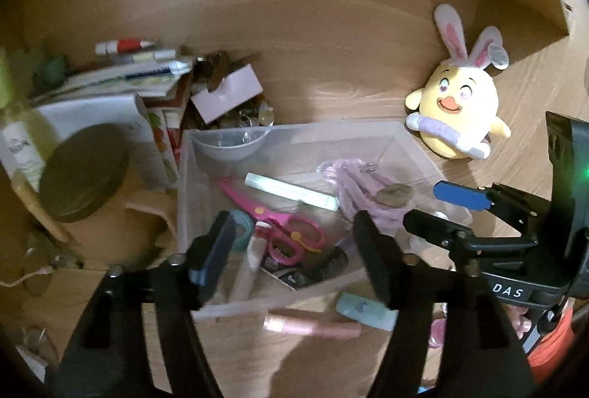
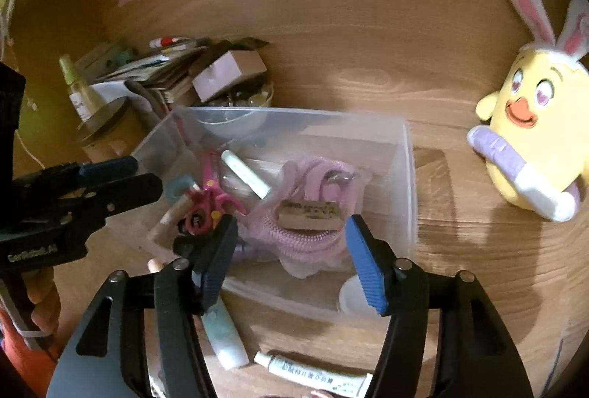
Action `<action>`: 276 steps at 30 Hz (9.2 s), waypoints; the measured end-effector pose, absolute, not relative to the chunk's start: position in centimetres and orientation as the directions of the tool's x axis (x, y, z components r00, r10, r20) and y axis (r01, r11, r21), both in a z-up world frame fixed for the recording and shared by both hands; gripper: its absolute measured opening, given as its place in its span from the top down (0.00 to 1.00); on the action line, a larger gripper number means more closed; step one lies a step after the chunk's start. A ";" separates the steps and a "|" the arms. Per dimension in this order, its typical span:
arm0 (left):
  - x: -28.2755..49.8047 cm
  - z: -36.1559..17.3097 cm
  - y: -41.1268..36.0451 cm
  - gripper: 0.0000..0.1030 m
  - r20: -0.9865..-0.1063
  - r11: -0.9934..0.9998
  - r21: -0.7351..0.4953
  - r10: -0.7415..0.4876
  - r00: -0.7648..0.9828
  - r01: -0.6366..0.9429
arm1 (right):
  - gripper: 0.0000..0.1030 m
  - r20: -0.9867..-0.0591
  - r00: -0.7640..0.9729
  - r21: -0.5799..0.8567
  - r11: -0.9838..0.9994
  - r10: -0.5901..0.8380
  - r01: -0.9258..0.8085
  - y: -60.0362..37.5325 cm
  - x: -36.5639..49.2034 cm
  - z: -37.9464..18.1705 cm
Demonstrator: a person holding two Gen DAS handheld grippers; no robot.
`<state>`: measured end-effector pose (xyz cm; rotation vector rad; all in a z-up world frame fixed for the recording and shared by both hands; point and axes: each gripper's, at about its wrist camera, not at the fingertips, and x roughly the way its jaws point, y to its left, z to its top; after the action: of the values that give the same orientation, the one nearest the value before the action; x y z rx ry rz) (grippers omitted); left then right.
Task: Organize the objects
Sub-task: 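Lower the lip balm tube and eraser into the clear box and open both tools, then grasp the pink-handled brush with the right tool while the left tool grasps the pink stick, then place the brush and pink stick into the clear box and open both tools, then grasp the mint tube with the left tool while the right tool grasps the braided rope, then drop the mint tube and braided rope into the clear box and open both tools, then grasp the toothpaste tube with the left tool while the right tool grasps the pink jar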
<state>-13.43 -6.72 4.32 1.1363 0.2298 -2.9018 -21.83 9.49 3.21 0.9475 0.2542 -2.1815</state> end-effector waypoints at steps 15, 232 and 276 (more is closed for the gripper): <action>-7.3 2.8 -5.3 0.07 -0.701 -0.996 -0.064 -0.004 -0.713 0.068 | 0.30 -0.685 -0.382 0.129 -0.620 -0.620 0.774 13.5 -14.0 3.3; -9.1 3.7 -4.0 0.76 -0.659 -0.987 -0.119 -0.004 -0.753 0.110 | 0.89 -0.618 -0.568 0.116 -0.778 -0.544 0.618 15.8 -21.0 6.4; -7.2 1.8 -2.7 0.18 -0.703 -0.991 -0.088 -0.006 -0.711 0.096 | 0.32 -0.719 -0.446 0.052 -0.681 -0.533 0.730 17.1 -14.4 1.9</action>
<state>-7.23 -2.67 1.78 1.1706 0.1828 -2.8499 -14.35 17.07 1.87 0.9426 0.3424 -2.1479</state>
